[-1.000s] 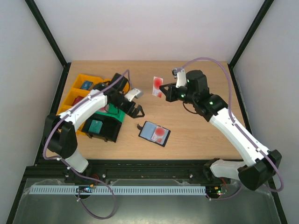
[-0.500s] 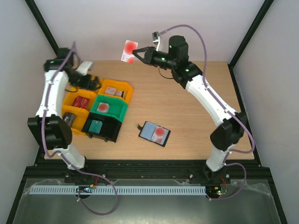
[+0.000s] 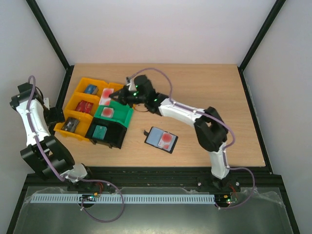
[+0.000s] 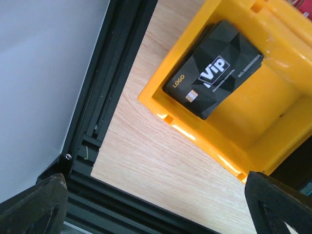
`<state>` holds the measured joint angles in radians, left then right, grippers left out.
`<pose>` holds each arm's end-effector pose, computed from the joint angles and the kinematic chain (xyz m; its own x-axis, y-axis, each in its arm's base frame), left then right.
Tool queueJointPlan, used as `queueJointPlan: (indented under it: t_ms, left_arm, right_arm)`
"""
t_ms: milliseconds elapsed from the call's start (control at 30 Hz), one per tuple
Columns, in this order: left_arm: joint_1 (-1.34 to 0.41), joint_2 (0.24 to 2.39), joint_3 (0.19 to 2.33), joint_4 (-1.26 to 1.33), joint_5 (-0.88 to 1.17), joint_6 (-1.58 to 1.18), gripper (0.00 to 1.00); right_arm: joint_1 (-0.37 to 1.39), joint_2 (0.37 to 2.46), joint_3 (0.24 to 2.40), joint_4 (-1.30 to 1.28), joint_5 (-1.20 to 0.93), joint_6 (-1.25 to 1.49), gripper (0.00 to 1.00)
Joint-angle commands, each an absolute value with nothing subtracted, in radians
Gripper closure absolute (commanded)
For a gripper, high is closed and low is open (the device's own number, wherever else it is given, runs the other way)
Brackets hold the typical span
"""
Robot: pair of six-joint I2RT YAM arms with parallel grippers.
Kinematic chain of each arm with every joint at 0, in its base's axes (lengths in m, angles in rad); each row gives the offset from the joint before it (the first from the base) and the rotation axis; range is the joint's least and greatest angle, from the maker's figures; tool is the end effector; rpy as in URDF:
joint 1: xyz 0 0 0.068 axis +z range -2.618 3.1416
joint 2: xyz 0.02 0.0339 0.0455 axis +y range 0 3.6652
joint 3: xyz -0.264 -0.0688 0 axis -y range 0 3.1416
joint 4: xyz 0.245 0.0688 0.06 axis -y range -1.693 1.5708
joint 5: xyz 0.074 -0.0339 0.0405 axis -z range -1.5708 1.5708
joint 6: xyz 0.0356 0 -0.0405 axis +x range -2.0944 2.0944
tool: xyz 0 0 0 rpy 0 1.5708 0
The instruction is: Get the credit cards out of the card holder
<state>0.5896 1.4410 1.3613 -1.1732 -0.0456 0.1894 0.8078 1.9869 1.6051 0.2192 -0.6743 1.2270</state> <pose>0.2227 0.1510 0.3115 -0.8822 -0.3639 -0.2988 -0.4085 0.9071 0.1014 0.3135 0.3600 0.3029 -0.9701 0.0496 -0.2375 -0.2285 0.1420 0.9631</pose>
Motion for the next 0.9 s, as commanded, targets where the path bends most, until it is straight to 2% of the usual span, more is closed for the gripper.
queueJointPlan:
  t_ms: [0, 167, 433, 567, 800, 867]
  left_arm:
    - [0.600, 1.437, 1.333, -1.145, -0.080, 0.158, 0.01]
    - [0.601, 1.430, 1.351, -1.160, -0.070, 0.161, 0.01]
    - [0.601, 1.426, 1.288, -1.122, -0.077, 0.161, 0.01]
    - [0.601, 1.419, 1.277, -1.122, -0.044, 0.175, 0.01]
    - [0.601, 1.433, 1.279, -1.104, -0.044, 0.173, 0.01]
    - [0.601, 1.430, 1.277, -1.103, -0.040, 0.175, 0.01]
  right_arm:
    - [0.856, 2.093, 1.610, 0.296, -0.619, 1.313, 0.98]
    - [0.877, 2.201, 1.634, 0.341, -0.577, 1.370, 0.98]
    - [0.876, 2.329, 1.680, 0.250, -0.500, 1.370, 0.98]
    - [0.872, 2.435, 1.841, 0.136, -0.512, 1.332, 0.98]
    - [0.872, 2.499, 1.925, 0.095, -0.491, 1.307, 0.98]
    - [0.876, 2.511, 1.953, 0.048, -0.485, 1.290, 0.95]
